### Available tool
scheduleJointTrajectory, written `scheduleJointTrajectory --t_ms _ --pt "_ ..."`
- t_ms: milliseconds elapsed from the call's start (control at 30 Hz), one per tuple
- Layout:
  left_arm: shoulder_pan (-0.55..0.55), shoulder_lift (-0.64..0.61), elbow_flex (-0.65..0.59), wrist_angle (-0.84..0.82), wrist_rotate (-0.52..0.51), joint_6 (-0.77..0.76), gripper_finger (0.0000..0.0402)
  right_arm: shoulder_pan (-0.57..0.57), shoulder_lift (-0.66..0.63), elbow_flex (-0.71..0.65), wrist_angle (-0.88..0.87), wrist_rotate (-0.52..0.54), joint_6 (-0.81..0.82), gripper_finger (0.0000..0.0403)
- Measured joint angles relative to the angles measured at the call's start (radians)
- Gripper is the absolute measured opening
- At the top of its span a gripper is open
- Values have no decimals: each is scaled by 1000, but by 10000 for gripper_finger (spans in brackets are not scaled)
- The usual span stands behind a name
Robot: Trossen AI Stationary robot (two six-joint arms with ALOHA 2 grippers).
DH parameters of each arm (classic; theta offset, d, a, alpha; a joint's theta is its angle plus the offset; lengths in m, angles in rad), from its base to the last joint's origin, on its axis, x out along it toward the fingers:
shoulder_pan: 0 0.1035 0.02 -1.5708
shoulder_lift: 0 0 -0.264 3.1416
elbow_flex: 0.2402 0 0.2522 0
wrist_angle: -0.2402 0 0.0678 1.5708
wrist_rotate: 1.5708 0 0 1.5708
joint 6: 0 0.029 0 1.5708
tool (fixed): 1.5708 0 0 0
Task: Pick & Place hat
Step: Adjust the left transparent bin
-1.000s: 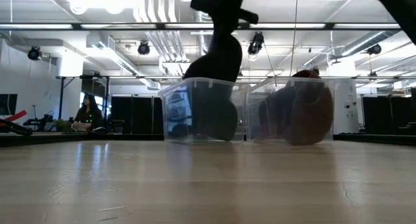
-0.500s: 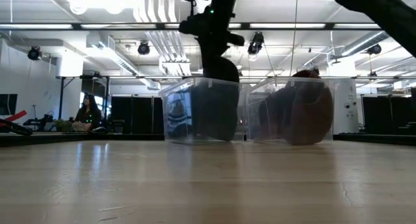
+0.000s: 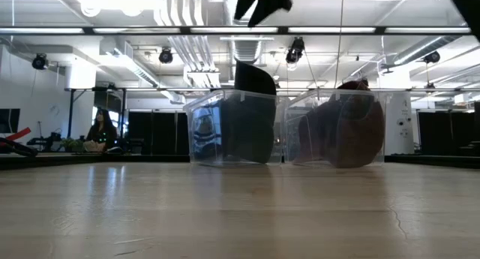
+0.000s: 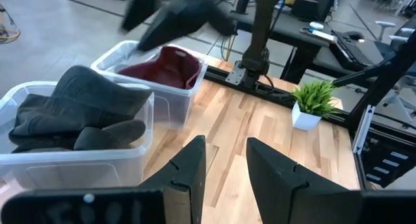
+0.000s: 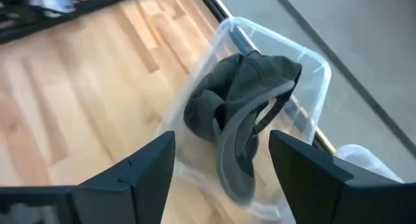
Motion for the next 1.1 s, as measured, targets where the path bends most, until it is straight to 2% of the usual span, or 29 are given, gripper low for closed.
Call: scheduleJointTrajectory --t_ms 133,267,400,500,567,633,700,767,900,1033,1100 --pt "35 -5 -32 -29 1 -66 106 68 -146 -159 69 7 -19 249" --pt "88 -26 -113 -26 49 -115 106 160 -348 -457 275 -19 23 237" --pt "148 -44 -238 80 172 -122 106 229 -548 -810 507 -63 146 221" --pt "198 -62 -349 277 338 -70 106 279 -694 -1027 615 10 221 211" --pt "239 -73 -420 419 483 -43 106 297 -792 -1122 577 102 269 207" --pt "282 -86 -475 516 572 -72 106 300 -879 -1187 472 169 374 206" --pt "313 -105 -515 564 578 -134 106 297 -956 -1234 418 168 578 206" --pt "326 -122 -544 601 559 -170 106 305 -1034 -1297 467 171 658 206" --pt "357 -126 -579 595 525 -214 106 301 -1087 -1428 816 100 541 205" --pt "418 -126 -574 572 519 -240 106 291 -1034 -1497 1229 45 405 205" --pt "451 -134 -546 573 526 -228 106 261 -999 -1492 1371 -1 333 205"
